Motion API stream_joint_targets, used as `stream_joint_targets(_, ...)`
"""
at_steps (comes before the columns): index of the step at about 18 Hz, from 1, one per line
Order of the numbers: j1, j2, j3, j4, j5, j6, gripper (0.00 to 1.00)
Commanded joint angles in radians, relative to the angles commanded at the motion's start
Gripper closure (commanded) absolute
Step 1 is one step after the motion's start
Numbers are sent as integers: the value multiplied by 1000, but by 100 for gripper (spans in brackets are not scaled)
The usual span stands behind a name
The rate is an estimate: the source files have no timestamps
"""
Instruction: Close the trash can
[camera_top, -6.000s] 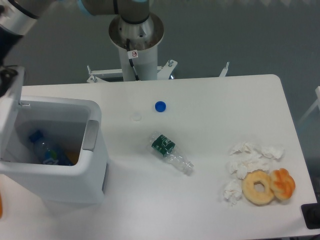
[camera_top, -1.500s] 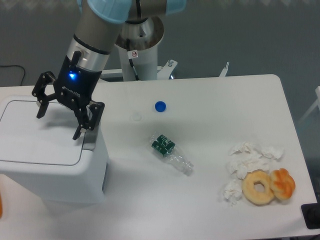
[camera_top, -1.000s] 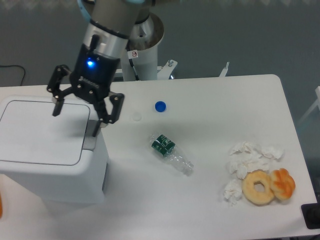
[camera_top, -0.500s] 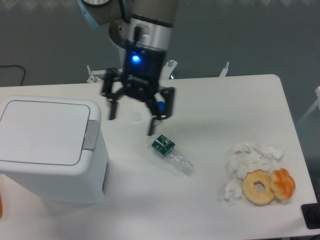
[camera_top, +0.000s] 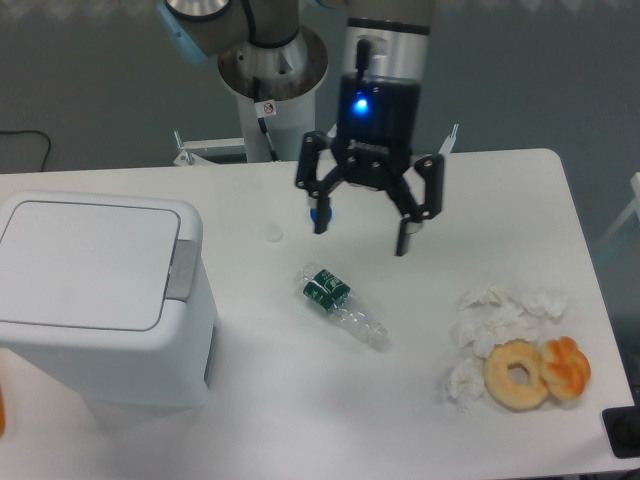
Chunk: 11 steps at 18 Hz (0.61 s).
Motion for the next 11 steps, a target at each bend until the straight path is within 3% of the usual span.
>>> stream_joint_targets(3, 0, 11, -24, -3, 81, 88, 0)
stream_joint_targets(7, -12, 26, -80, -2, 224, 109, 0)
stream_joint_targets(11, -11, 41, -113, -3, 238, 111, 0)
